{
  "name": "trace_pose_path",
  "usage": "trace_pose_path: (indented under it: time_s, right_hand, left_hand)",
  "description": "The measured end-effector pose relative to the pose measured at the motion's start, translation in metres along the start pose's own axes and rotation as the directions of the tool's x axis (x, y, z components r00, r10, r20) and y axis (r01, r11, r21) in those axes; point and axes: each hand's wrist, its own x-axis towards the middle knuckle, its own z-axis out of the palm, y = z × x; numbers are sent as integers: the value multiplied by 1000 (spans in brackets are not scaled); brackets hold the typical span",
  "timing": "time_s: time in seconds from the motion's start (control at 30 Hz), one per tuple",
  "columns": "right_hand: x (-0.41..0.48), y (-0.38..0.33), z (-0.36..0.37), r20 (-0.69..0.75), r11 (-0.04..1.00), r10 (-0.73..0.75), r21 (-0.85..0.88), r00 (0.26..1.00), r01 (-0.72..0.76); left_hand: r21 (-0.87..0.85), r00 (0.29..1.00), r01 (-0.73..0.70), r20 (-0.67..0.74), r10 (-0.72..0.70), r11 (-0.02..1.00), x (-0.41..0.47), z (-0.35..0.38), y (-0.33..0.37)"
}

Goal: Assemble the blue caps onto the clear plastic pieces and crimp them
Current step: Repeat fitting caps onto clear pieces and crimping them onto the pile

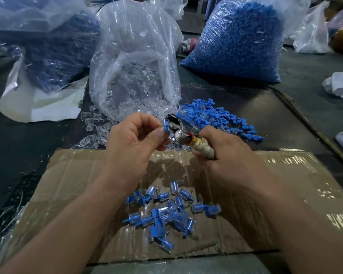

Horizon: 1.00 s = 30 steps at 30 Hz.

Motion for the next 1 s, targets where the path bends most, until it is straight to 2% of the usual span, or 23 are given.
trace_pose_path:
  time_s: [0.27,0.8,0.9,1.0]
  right_hand:
    - [1,-1,0,17,1000,18,17,1000,-18]
    - [1,0,5,-41,1000,-12,-2,999,12]
    - [2,8,2,13,1000,5,-10,1000,-5]
    - [3,15,-2,71,994,45,-98,996,-37]
  left_hand:
    - [43,1000,14,-20,-13,999,-1,1,-1]
    - [96,999,22,-50,-18,995,-1,1,1]
    - [41,995,60,-77,-57,997,-1,0,0]
    - [-60,991,107,-74,-111,993,0,-4,3]
